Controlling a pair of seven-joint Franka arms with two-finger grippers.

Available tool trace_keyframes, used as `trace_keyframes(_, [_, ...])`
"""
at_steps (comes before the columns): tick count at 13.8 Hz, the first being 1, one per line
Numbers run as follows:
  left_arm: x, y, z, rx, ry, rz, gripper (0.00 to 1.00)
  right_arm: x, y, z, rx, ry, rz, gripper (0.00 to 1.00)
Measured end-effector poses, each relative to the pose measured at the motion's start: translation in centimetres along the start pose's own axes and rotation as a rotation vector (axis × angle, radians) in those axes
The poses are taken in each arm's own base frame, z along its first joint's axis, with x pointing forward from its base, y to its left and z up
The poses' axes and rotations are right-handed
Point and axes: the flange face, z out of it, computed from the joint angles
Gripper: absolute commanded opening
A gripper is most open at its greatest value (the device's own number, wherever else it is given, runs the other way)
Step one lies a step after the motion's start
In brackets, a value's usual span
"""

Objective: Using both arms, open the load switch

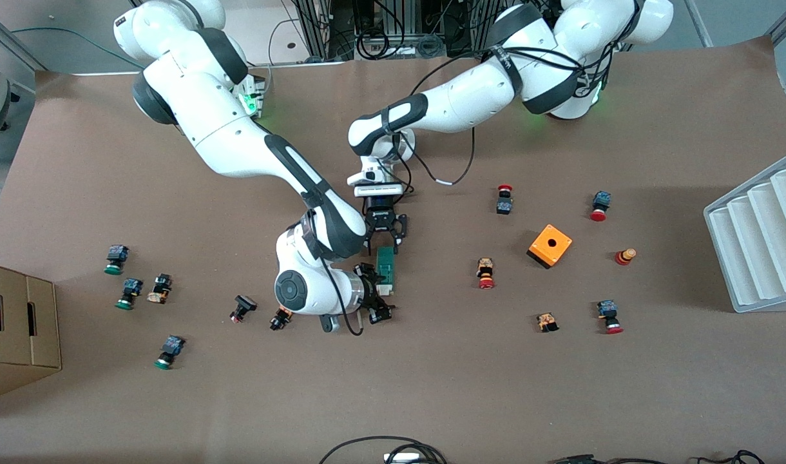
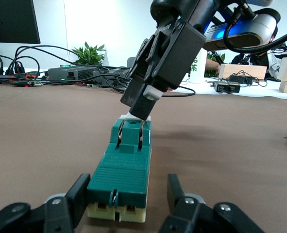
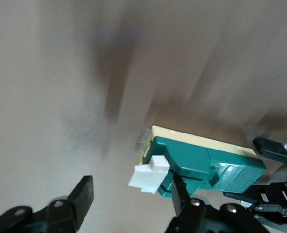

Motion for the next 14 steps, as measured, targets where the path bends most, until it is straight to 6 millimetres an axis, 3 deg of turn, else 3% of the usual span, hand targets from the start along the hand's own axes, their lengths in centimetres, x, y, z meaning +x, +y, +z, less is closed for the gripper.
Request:
trace_keyframes(1, [0.0, -0.1, 0.0, 0.005, 0.0, 0.0, 0.51, 0.0, 0.0, 0.0, -0.003, 0.0, -0.001, 0.64])
trace_keyframes(5, [-0.1, -0.2, 0.0, 0.015, 0.002, 0.002, 0.46, 0.0, -0.1, -0.3, -0.012, 0.002, -0.002, 0.63])
trace_keyframes(10, [-0.1, -0.2, 0.0, 0.014, 0.002, 0.002, 0.47, 0.7, -0.3, -1.5, -0.031, 0.023, 0.001, 0.64])
trace_keyframes(14, [-0.1, -0.2, 0.0, 0.014, 0.002, 0.002, 0.48, -0.7, 0.2, -0.6, -0.039, 0.047, 0.042, 0.63])
